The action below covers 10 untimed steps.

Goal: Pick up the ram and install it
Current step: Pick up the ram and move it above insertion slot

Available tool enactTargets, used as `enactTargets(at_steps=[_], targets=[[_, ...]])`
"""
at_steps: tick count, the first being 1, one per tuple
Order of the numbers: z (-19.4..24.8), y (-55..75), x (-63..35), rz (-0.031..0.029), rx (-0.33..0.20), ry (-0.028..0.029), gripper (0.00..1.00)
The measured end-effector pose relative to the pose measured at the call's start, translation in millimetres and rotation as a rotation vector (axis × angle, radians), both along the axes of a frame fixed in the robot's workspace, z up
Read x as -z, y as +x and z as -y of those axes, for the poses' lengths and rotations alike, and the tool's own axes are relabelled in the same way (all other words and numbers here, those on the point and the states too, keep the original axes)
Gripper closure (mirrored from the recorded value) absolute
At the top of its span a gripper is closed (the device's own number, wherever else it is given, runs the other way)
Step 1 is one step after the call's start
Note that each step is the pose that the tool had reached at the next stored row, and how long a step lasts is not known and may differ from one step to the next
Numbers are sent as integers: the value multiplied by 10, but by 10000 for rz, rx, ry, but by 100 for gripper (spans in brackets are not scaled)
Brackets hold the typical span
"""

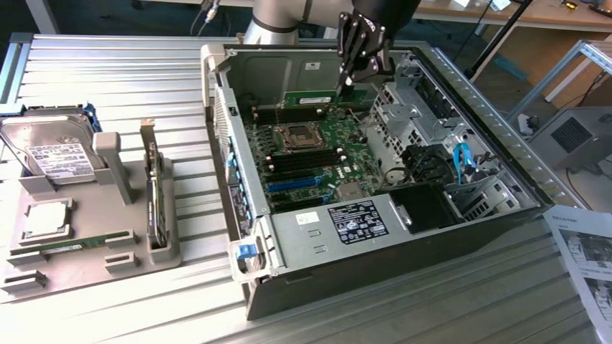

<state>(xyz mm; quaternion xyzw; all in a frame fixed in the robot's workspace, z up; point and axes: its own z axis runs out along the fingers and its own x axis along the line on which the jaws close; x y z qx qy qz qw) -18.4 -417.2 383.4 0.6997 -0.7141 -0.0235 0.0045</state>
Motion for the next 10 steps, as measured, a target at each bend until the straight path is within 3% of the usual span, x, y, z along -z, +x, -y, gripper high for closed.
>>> enactTargets(at_steps=[3,10], targets=[[-38,0,0,0,0,-1,88],[-41,0,0,0,0,0,88]])
